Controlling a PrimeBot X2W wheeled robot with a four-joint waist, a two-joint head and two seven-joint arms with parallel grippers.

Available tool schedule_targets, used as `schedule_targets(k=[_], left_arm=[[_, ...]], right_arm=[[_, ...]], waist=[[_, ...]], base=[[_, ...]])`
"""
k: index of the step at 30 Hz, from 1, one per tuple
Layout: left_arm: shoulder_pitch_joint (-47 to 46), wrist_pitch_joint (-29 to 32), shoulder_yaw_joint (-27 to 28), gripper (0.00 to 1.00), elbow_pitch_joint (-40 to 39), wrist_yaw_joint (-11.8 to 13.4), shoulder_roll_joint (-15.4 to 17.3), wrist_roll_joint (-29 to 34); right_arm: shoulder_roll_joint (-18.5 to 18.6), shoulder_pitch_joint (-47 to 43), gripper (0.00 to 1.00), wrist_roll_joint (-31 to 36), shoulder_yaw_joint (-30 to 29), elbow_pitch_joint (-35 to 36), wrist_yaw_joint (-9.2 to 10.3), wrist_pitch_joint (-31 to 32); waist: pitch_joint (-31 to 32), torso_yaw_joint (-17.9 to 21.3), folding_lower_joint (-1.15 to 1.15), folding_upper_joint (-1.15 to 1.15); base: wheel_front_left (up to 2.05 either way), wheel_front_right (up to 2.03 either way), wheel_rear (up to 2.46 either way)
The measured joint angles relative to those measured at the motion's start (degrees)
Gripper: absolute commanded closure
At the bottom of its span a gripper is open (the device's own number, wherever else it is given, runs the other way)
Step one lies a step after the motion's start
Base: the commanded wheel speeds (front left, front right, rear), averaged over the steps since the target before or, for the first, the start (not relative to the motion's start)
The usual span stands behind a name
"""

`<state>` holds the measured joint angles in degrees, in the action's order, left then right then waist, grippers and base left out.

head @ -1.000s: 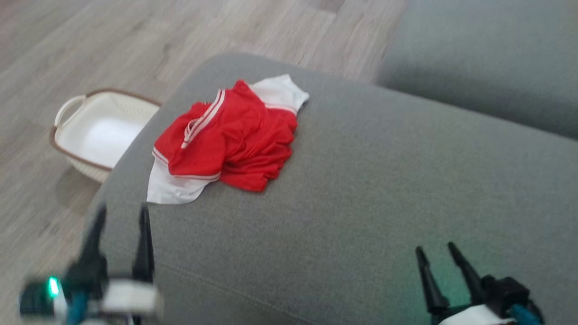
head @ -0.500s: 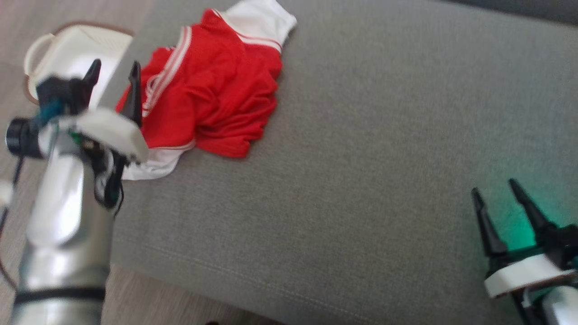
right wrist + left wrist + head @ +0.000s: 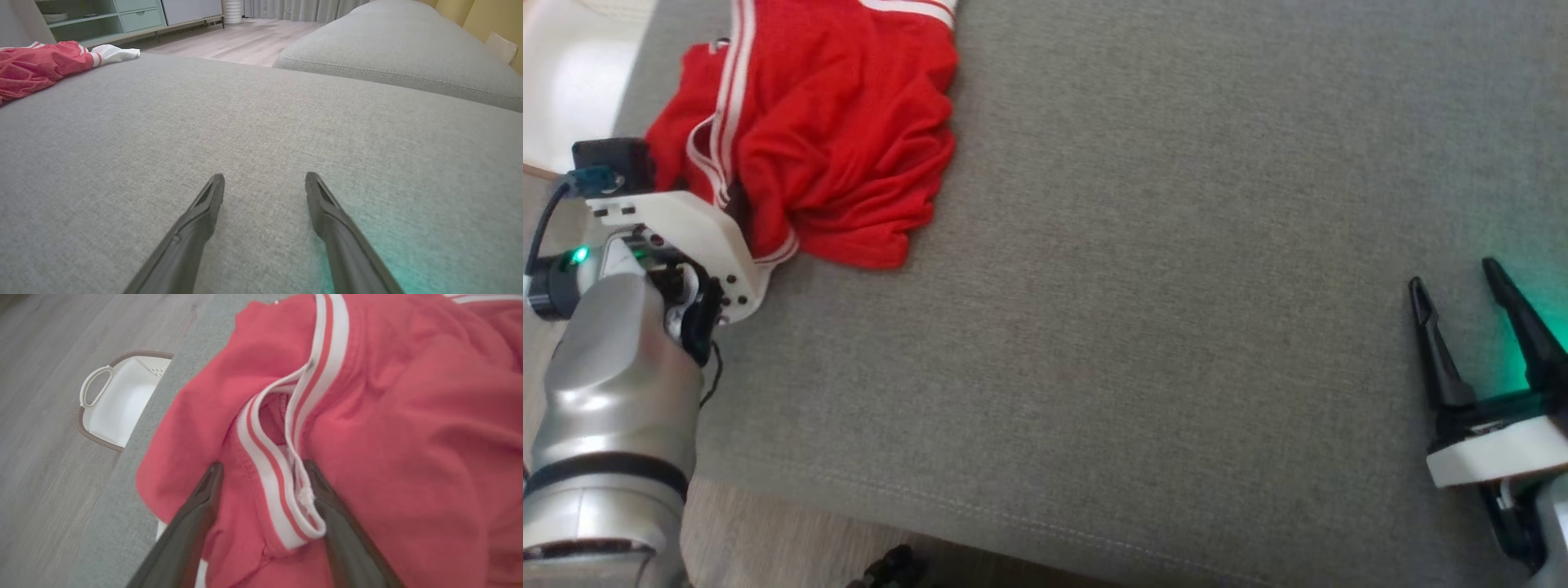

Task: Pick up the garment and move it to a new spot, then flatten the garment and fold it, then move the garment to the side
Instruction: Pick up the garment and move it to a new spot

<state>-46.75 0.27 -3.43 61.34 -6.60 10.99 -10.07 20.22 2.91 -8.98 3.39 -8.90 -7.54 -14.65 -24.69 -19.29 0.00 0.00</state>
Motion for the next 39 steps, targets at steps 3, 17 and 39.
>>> schedule_targets(k=[3,17,39], left_arm=[[-1.71,-1.8,-0.55,0.49,2.79,0.03,0.26,0.41],[-4.36,-14.49,-3.32,1.0,-3.39,-0.54,2.88,0.31],[-9.05,-8.89,-18.58,1.0,-34.06,-0.96,9.72,-11.26]], right_arm=[[0.0,0.3,0.0,0.0,-0.48,0.93,0.0,-0.05],[-4.7,1.43,0.0,0.43,0.67,-1.47,0.0,-0.05],[-14.81,2.76,0.0,-1.2,5.11,-5.89,0.0,-0.03]], waist=[[-1.14,0.85,0.0,0.0],[2.22,4.05,0.0,0.0],[17.11,28.27,0.0,0.0]], base=[[0.0,0.0,0.0],[0.0,0.0,0.0],[0.0,0.0,0.0]])
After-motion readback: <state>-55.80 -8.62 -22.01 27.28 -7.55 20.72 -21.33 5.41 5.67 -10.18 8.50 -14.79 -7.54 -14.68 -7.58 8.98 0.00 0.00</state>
